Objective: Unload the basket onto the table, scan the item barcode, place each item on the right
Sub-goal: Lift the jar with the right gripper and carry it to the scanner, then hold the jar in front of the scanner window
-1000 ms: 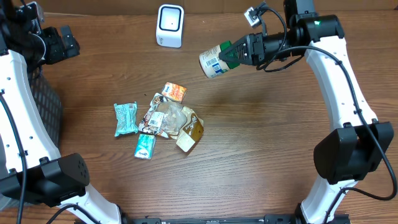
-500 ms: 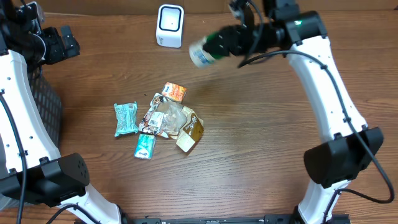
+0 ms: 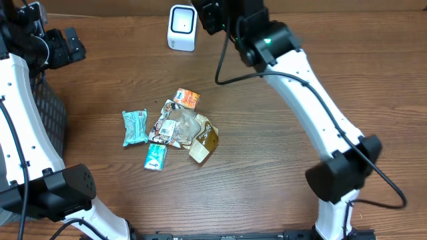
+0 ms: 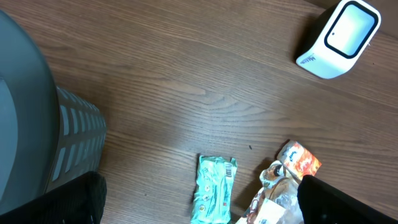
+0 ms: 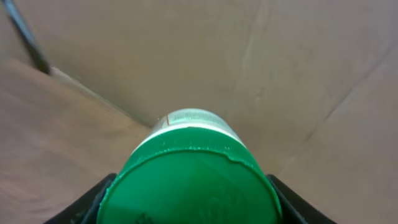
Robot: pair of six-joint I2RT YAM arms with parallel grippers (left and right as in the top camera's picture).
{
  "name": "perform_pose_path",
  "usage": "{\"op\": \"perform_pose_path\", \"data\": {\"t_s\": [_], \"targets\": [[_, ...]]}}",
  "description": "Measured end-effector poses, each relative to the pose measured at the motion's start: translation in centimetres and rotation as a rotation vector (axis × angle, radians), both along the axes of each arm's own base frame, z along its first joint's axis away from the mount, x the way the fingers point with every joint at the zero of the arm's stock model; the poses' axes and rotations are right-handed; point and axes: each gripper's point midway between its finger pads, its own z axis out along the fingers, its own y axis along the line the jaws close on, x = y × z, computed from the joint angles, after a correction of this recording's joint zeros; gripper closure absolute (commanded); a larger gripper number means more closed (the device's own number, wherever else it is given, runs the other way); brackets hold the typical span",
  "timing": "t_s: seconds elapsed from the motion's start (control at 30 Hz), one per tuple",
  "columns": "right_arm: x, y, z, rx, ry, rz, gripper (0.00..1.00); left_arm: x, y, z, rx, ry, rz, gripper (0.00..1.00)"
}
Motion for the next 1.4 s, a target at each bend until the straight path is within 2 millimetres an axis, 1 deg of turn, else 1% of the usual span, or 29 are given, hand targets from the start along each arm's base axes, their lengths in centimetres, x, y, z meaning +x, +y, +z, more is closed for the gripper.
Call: {"op": "perform_pose_path", "data": {"t_s": [0.03,0.2,0.27,0.4,0.5,0.6,0.77,0.83,0.9,1.03,1.13,1.17,1.2,1.23,1.3,1.4], "targets": [[0.6,0.1,-0.6,-0.022,-0.011,-0.002,0.92,0.0,0.0,0.0,0.000,0.000,0.000,0.00],[4.8,1.8,-4.6,-0.143,-0.137,0.016,0.92,0.0,0.0,0.0,0.000,0.000,0.000,0.00],[6.2,2.5,-6.0,-0.183,-0.191,0.026,0.92,0.0,0.0,0.0,0.000,0.000,0.000,0.00],[8.2,3.5,-8.1,-0.302,-0.317,0.060,0.92,0.0,0.0,0.0,0.000,0.000,0.000,0.01],[9.4,4.1,-9.7,-0.412,-0.412,0.084,0.92,0.0,0.0,0.0,0.000,0.000,0.000,0.00],[10.1,4.6,-11.9,-0.539,-0.469,0.117,0.92,0.0,0.0,0.0,0.000,0.000,0.000,0.00],[10.8,5.0,-16.0,-0.667,-0.490,0.166,0.92,0.0,0.0,0.0,0.000,0.000,0.000,0.00],[10.8,5.2,-17.1,-0.692,-0.487,0.187,0.92,0.0,0.0,0.0,-0.001,0.000,0.000,0.00],[10.8,5.4,-17.2,-0.701,-0.502,0.197,0.91,0.0,0.0,0.0,-0.001,0.000,0.000,0.01],[10.9,5.6,-16.1,-0.694,-0.550,0.191,0.91,0.0,0.0,0.0,-0.001,0.000,0.000,0.00],[10.8,5.8,-16.1,-0.702,-0.556,0.202,0.91,0.0,0.0,0.0,0.000,0.000,0.000,0.00],[10.8,5.8,-16.1,-0.710,-0.560,0.207,0.91,0.0,0.0,0.0,0.000,0.000,0.000,0.01],[10.8,5.8,-16.1,-0.717,-0.564,0.210,0.87,0.0,0.0,0.0,0.000,0.000,0.000,0.00],[10.8,5.8,-15.9,-0.723,-0.572,0.209,0.87,0.0,0.0,0.0,-0.001,0.000,0.000,0.00],[10.8,5.9,-15.5,-0.730,-0.595,0.208,0.86,0.0,0.0,0.0,0.000,0.000,0.000,0.00],[10.8,5.9,-15.4,-0.736,-0.602,0.211,0.86,0.0,0.0,0.0,0.000,0.000,0.000,0.00]]}}
